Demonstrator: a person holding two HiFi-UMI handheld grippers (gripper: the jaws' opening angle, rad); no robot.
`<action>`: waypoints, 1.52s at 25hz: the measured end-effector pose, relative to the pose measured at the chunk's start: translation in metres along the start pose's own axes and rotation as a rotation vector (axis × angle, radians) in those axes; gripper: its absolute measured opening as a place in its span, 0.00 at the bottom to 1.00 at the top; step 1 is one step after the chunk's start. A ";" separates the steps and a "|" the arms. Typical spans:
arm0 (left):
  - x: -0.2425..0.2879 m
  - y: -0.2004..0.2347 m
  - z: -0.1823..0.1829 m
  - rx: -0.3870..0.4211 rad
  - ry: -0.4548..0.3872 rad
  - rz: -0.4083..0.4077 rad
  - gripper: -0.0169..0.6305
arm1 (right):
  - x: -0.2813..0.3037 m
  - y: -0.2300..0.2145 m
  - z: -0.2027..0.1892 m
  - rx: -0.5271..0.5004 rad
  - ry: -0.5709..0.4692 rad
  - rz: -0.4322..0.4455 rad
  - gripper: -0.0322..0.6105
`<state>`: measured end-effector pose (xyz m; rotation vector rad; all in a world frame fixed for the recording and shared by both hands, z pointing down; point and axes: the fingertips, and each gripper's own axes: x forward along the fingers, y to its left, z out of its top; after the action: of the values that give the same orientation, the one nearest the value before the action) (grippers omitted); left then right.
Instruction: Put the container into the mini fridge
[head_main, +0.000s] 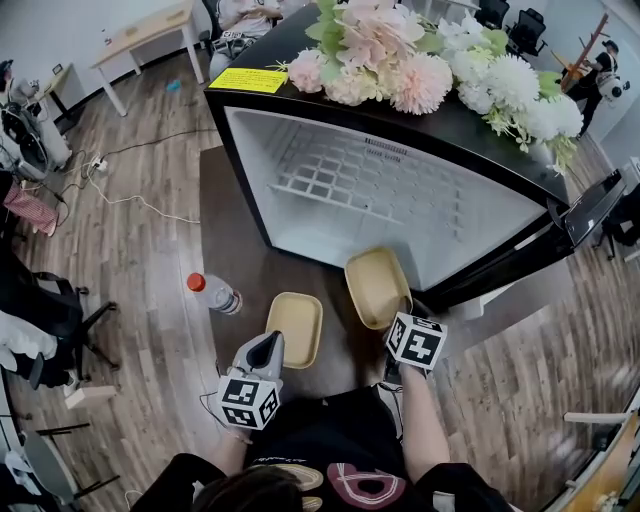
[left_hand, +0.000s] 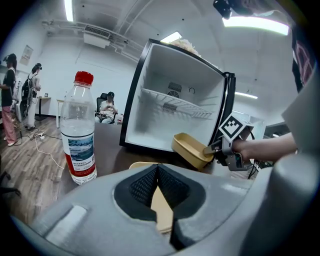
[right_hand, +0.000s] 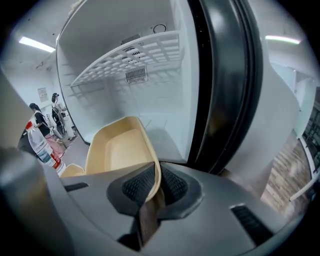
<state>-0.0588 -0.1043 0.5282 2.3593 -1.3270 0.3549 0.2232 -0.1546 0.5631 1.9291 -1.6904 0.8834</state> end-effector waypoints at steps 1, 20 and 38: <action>0.000 0.001 0.000 -0.001 -0.001 0.001 0.04 | 0.001 0.000 0.002 0.004 0.000 -0.005 0.11; 0.003 0.010 0.000 -0.011 0.007 0.014 0.04 | 0.021 -0.004 0.045 0.145 -0.040 -0.118 0.11; -0.001 0.034 -0.001 -0.039 0.012 0.082 0.04 | 0.051 -0.005 0.062 0.310 -0.042 -0.175 0.11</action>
<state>-0.0883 -0.1188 0.5362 2.2720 -1.4155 0.3638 0.2423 -0.2318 0.5556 2.2718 -1.4461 1.0950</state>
